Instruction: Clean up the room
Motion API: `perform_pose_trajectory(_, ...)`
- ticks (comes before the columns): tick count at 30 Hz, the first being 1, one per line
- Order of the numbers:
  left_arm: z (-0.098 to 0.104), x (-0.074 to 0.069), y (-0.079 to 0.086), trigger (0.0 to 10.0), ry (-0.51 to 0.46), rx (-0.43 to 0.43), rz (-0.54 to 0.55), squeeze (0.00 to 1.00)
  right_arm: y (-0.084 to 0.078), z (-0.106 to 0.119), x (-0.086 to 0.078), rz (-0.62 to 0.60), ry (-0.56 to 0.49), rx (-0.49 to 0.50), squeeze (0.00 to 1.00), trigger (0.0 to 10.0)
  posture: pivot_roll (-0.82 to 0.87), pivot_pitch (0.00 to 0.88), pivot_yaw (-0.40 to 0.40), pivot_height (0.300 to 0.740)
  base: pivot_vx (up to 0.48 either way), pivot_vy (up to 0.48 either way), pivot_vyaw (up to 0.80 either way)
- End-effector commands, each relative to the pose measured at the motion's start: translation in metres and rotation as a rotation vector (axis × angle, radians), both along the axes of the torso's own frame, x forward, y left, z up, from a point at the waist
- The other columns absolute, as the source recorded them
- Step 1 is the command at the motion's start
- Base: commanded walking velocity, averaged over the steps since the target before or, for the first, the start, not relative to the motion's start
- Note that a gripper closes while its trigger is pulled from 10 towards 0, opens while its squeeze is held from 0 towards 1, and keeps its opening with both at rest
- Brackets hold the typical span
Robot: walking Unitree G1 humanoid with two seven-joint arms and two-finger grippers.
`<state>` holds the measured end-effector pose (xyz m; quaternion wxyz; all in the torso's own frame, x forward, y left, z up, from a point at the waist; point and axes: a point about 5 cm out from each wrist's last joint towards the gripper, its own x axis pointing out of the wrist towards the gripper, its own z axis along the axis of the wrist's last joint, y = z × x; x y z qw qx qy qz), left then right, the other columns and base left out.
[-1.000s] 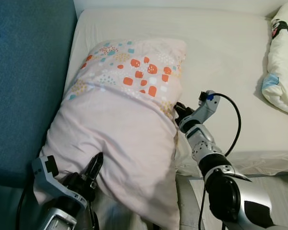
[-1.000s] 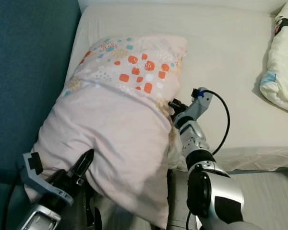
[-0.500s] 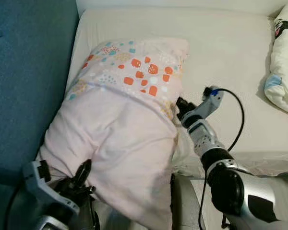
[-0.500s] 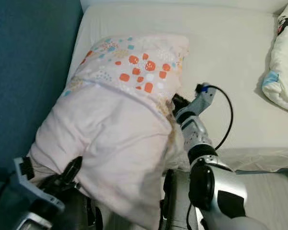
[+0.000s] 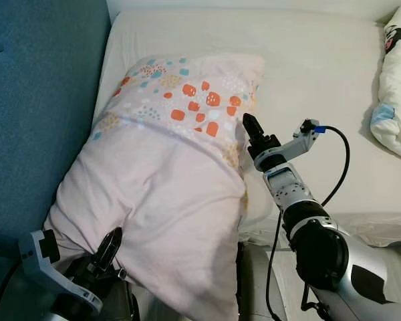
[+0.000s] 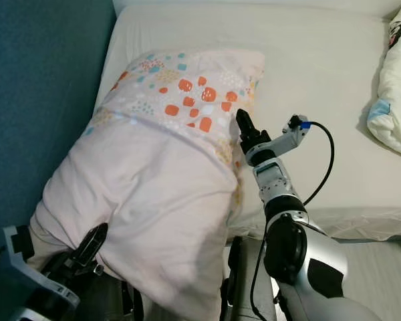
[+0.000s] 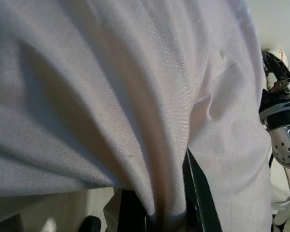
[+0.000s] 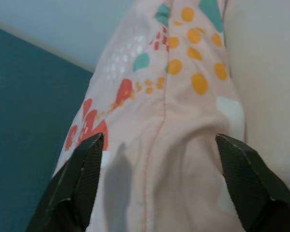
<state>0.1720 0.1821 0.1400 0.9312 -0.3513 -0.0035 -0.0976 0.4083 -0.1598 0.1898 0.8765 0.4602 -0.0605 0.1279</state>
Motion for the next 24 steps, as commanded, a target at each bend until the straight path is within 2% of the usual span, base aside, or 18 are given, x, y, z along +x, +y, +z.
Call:
perform_pose_trajectory(1, 0.006, -0.008, -0.003, 0.0, -0.002, 0.008, -0.039, 0.0, -0.011, -0.018, -0.004, -0.048, 0.103, -0.022, 1.0, 10.0, 0.29, 0.407, -0.074, 0.57, 0.0, 0.0, 0.0)
perform_pose_trajectory(2, 0.01, -0.011, -0.005, 0.0, -0.004, 0.01, -0.064, 0.0, -0.013, -0.023, -0.005, -0.072, 0.153, -0.057, 0.0, 10.0, 0.32, 0.418, -0.064, 0.57, 0.0, 0.0, 0.0)
perform_pose_trajectory(6, 0.015, -0.015, -0.007, 0.0, -0.006, 0.017, -0.099, 0.0, -0.015, -0.027, -0.005, -0.089, 0.204, -0.112, 0.0, 10.0, 0.33, 0.424, -0.059, 0.57, 0.0, 0.0, 0.0)
perform_pose_trajectory(7, 0.018, -0.017, -0.008, 0.0, -0.012, 0.021, -0.117, 0.0, -0.013, -0.027, -0.004, -0.095, 0.232, -0.156, 0.0, 10.0, 0.34, 0.424, -0.054, 0.57, 0.0, 0.0, 0.0)
perform_pose_trajectory(10, 0.02, -0.018, -0.009, 0.0, -0.016, 0.024, -0.127, 0.0, -0.012, -0.027, -0.004, -0.097, 0.246, -0.183, 0.0, 10.0, 0.34, 0.424, -0.054, 0.57, 0.0, 0.0, 0.0)
perform_pose_trajectory(12, 0.024, -0.017, -0.01, 0.0, -0.029, 0.032, -0.134, 0.0, -0.001, -0.022, -0.001, -0.06, 0.233, -0.207, 0.0, 10.0, 0.33, 0.425, -0.054, 0.57, 0.0, 0.0, 0.0)
perform_pose_trajectory(13, 0.024, -0.017, -0.01, 0.0, -0.029, 0.032, -0.134, 0.0, -0.001, -0.022, -0.001, -0.06, 0.233, -0.207, 0.0, 10.0, 0.33, 0.425, -0.054, 0.57, 0.0, 0.0, 0.0)
perform_pose_trajectory(15, 0.027, -0.016, -0.013, 0.0, -0.044, 0.033, -0.147, 0.0, 0.018, -0.016, 0.0, 0.041, 0.184, -0.216, 0.0, 10.0, 0.33, 0.416, -0.056, 0.57, 0.0, 0.0, 0.0)
perform_pose_trajectory(16, 0.027, -0.016, -0.013, 0.0, -0.044, 0.033, -0.147, 0.0, 0.018, -0.016, 0.0, 0.041, 0.184, -0.216, 0.0, 10.0, 0.33, 0.416, -0.056, 0.57, 0.0, 0.0, 0.0)
perform_pose_trajectory(18, 0.027, -0.015, -0.016, 0.0, -0.05, 0.031, -0.161, 0.0, 0.035, -0.016, -0.001, 0.134, 0.153, -0.241, 0.0, 10.0, 0.32, 0.415, -0.059, 0.57, 0.0, 0.0, 0.0)
perform_pose_trajectory(20, 0.027, -0.015, -0.016, 0.0, -0.05, 0.031, -0.161, 0.0, 0.035, -0.016, -0.001, 0.134, 0.153, -0.241, 0.0, 10.0, 0.32, 0.415, -0.059, 0.57, 0.0, 0.0, 0.0)
perform_pose_trajectory(22, 0.027, -0.015, -0.02, 0.0, -0.05, 0.033, -0.186, 0.0, 0.048, -0.027, -0.006, 0.204, 0.168, -0.295, 0.0, 10.0, 0.31, 0.406, -0.059, 0.57, 0.0, 0.0, 0.0)
perform_pose_trajectory(23, 0.027, -0.016, -0.021, 0.0, -0.05, 0.033, -0.198, 0.0, 0.051, -0.036, -0.009, 0.212, 0.208, -0.319, 0.0, 10.0, 0.31, 0.406, -0.059, 0.57, 0.0, 0.0, 0.0)
perform_pose_trajectory(24, 0.027, -0.016, -0.021, 0.0, -0.05, 0.033, -0.198, 0.0, 0.051, -0.036, -0.009, 0.212, 0.208, -0.319, 0.0, 10.0, 0.31, 0.406, -0.059, 0.57, 0.0, 0.0, 0.0)
